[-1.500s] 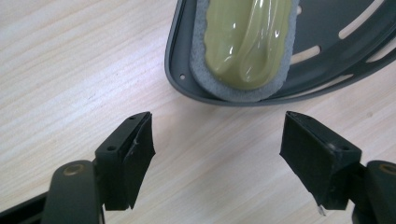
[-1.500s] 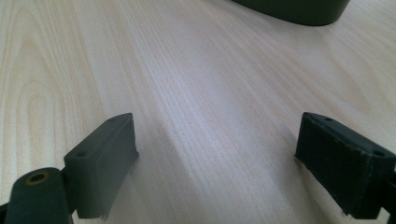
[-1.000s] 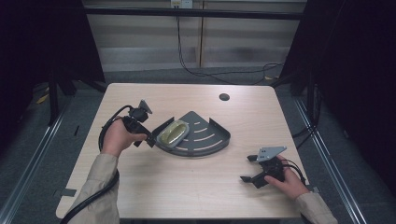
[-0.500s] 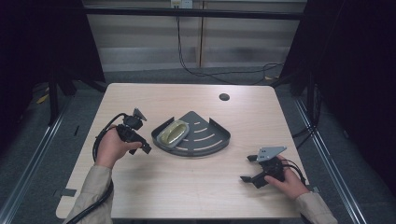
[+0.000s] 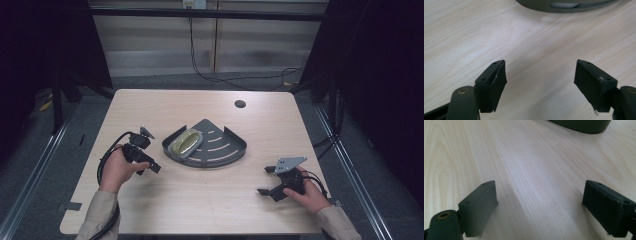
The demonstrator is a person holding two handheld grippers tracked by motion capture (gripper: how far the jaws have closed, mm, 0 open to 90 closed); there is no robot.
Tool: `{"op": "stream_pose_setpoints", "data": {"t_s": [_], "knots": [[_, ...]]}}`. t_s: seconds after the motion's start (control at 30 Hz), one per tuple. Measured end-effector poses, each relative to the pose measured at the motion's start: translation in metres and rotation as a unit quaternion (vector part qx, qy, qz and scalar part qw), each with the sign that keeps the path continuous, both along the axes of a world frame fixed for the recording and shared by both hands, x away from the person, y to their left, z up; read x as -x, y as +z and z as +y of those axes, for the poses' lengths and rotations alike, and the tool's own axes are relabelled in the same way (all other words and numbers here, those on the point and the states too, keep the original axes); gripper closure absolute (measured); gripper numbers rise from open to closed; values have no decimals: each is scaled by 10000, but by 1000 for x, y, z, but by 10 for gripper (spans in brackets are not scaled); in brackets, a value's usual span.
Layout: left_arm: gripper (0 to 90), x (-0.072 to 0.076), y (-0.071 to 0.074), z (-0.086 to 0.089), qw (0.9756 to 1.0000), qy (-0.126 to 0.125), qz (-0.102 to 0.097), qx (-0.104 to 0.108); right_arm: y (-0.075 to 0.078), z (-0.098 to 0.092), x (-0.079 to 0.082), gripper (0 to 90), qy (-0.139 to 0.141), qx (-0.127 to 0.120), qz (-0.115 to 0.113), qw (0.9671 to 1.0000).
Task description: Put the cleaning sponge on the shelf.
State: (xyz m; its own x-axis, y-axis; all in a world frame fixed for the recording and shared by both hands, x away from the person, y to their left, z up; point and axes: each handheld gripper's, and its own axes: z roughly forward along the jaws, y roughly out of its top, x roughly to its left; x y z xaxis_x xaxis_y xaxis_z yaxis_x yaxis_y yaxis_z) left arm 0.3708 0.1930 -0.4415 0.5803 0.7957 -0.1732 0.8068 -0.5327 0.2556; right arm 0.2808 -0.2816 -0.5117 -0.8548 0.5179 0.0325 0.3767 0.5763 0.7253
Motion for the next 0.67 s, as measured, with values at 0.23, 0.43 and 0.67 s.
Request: {"op": "stream_pose_setpoints", "data": {"t_s": [0.23,0.43,0.67], "knots": [[255,8,-14,4,10000,22,39,64,0,0,0,118,0,0,0,10000],[255,15,-23,7,10000,20,35,66,0,0,0,118,0,-1,0,10000],[255,17,-21,10,10000,57,-54,-29,0,0,0,118,-1,-2,3,10000]]}}
